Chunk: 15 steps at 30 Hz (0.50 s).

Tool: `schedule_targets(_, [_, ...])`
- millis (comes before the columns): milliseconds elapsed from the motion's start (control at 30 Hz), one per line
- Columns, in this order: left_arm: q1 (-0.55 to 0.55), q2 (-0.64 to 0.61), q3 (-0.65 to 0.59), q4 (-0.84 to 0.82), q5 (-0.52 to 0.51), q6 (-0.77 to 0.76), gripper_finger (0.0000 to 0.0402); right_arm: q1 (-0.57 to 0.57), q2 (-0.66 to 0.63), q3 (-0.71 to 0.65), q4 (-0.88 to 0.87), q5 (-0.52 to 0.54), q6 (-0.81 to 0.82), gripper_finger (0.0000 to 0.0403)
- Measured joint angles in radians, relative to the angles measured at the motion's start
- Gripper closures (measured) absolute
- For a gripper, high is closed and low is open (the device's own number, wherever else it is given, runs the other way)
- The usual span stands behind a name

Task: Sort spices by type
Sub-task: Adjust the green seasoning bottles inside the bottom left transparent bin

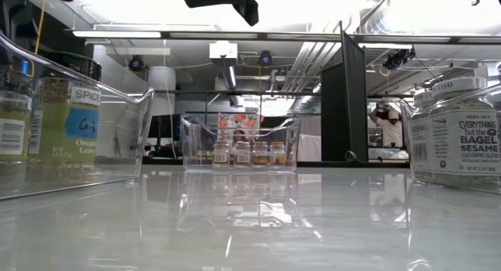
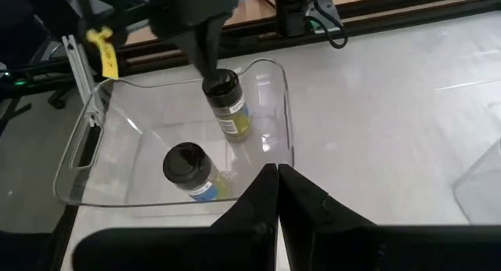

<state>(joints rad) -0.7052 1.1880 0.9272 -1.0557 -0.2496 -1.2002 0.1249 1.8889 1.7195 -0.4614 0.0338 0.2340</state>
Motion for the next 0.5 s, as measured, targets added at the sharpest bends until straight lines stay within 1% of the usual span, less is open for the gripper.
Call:
schedule_targets(167, [0.0,0.041,0.001,0.05,0.036,0.019,0.0401,0.0,0.0,0.0,0.001,-0.001,-0.007,0.0403])
schedule_targets(233, [0.0,0.044,0.007,0.062,0.042,0.019,0.0401,0.0,0.0,0.0,0.018,-0.035,-0.01,0.0403])
schedule_targets(300, [0.0,0.038,0.024,0.088,0.018,0.03,0.0401,0.0,0.0,0.0,0.035,-0.099,-0.024,0.0403])
schedule_targets(367, [-0.001,0.021,0.045,0.155,-0.019,0.095,0.0401,0.0,0.0,0.0,0.035,-0.162,-0.041,0.0403])
schedule_targets(500, [0.002,0.01,0.051,0.33,-0.025,0.292,0.0401,0.001,0.0,0.0,0.01,-0.176,-0.052,0.0403])
